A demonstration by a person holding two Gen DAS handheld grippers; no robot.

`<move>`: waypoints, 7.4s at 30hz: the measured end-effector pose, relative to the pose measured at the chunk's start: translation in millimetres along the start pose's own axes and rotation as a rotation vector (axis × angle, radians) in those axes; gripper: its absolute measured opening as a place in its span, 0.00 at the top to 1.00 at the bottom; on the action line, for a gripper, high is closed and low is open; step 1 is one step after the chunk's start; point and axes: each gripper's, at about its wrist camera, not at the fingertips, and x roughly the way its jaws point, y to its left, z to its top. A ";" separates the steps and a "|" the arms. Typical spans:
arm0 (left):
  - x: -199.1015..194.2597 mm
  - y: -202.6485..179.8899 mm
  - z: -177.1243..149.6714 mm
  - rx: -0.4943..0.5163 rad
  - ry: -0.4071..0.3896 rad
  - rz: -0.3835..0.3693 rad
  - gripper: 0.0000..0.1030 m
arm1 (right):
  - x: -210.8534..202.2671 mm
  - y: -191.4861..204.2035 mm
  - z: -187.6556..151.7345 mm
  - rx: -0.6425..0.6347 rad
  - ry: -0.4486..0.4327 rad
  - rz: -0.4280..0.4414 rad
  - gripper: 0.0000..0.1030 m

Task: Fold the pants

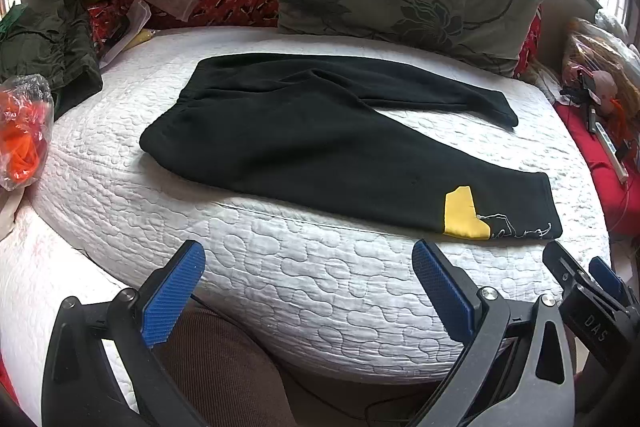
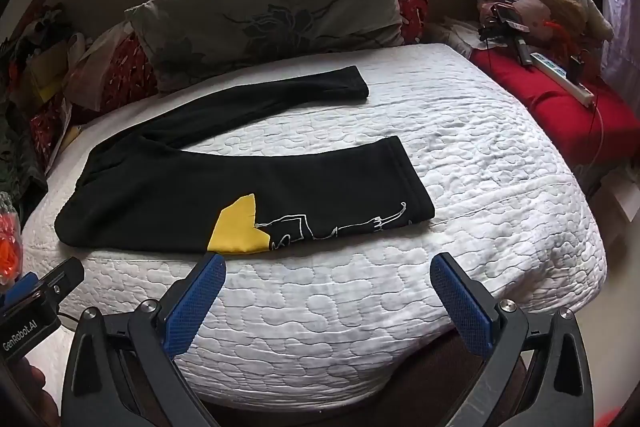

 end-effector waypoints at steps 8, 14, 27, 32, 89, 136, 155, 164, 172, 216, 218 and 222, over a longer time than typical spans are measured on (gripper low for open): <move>2.0 -0.8 -0.1 0.001 0.009 -0.003 0.00 | 2.5 -0.1 0.0 -0.002 0.015 0.002 0.00; 3.7 -0.4 -0.1 0.001 0.016 -0.007 0.00 | 4.9 1.1 -1.0 -0.008 0.024 0.001 0.00; 7.8 -1.6 -1.5 0.006 0.035 -0.011 0.00 | 8.1 2.3 -1.4 -0.012 0.036 0.001 0.00; 7.8 -1.4 -0.9 0.005 0.036 -0.014 0.00 | 8.6 2.1 -1.8 -0.012 0.036 0.001 0.00; 12.7 7.4 -1.6 -0.030 0.071 -0.012 0.00 | 6.2 5.9 -2.5 -0.031 0.042 -0.009 0.00; 229.7 185.1 244.1 -0.234 0.504 -0.069 0.00 | 232.3 -56.6 238.3 -0.001 0.255 -0.019 0.02; 284.8 132.8 237.0 0.074 0.671 -0.039 0.36 | 271.0 -18.2 237.0 -0.208 0.351 0.105 0.59; 257.7 122.8 271.4 0.090 0.605 0.082 0.76 | 252.8 -18.8 236.1 -0.280 0.289 0.090 0.87; 183.6 115.4 272.2 0.114 0.427 0.179 0.76 | 223.0 -17.3 239.0 -0.237 0.192 0.089 0.88; 82.5 180.3 80.7 -0.477 0.458 -0.255 0.58 | 15.1 -108.7 73.9 0.221 0.201 0.360 0.44; 93.1 169.6 84.7 -0.492 0.485 -0.281 0.58 | 28.6 -104.6 72.4 0.332 0.269 0.445 0.41; 102.9 154.4 92.5 -0.544 0.511 -0.306 0.58 | 60.4 -89.9 60.8 0.554 0.404 0.589 0.41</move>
